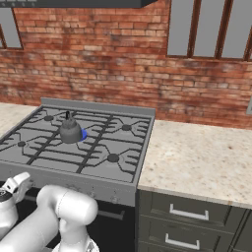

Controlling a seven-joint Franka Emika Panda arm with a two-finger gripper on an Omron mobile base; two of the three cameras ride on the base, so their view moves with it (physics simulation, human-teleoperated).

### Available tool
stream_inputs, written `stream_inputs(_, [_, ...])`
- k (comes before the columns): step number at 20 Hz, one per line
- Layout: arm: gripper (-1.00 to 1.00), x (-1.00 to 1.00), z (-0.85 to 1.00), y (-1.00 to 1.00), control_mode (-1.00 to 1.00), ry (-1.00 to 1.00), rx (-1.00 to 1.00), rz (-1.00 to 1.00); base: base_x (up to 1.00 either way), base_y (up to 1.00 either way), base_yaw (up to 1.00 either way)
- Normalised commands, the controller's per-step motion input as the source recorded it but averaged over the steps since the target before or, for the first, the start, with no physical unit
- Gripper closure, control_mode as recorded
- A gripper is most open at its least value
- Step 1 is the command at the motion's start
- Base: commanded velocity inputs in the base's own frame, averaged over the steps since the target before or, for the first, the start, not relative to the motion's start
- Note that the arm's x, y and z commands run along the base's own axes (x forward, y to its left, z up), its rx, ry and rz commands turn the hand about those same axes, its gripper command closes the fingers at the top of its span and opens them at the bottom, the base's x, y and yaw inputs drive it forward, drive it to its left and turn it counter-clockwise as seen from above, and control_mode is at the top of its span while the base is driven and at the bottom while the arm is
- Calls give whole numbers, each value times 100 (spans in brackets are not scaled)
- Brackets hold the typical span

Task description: The kettle is done boiling. Turn off the stove, then wait for 300 timesteps before moving the kettle to the dining table.

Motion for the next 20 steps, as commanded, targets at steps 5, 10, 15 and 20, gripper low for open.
stream_inputs(5, [100, -5, 0, -2, -100, -9, 24, 0, 0, 0, 0])
stream_inputs(10, [100, -7, 0, -2, -100, -10, 21, 0, 0, 0, 0])
stream_inputs(15, [100, -10, 0, -2, -100, -11, 20, 0, 0, 0, 0])
stream_inputs(20, [100, -9, 0, 0, -100, -10, 20, -1, 0, 0, 0])
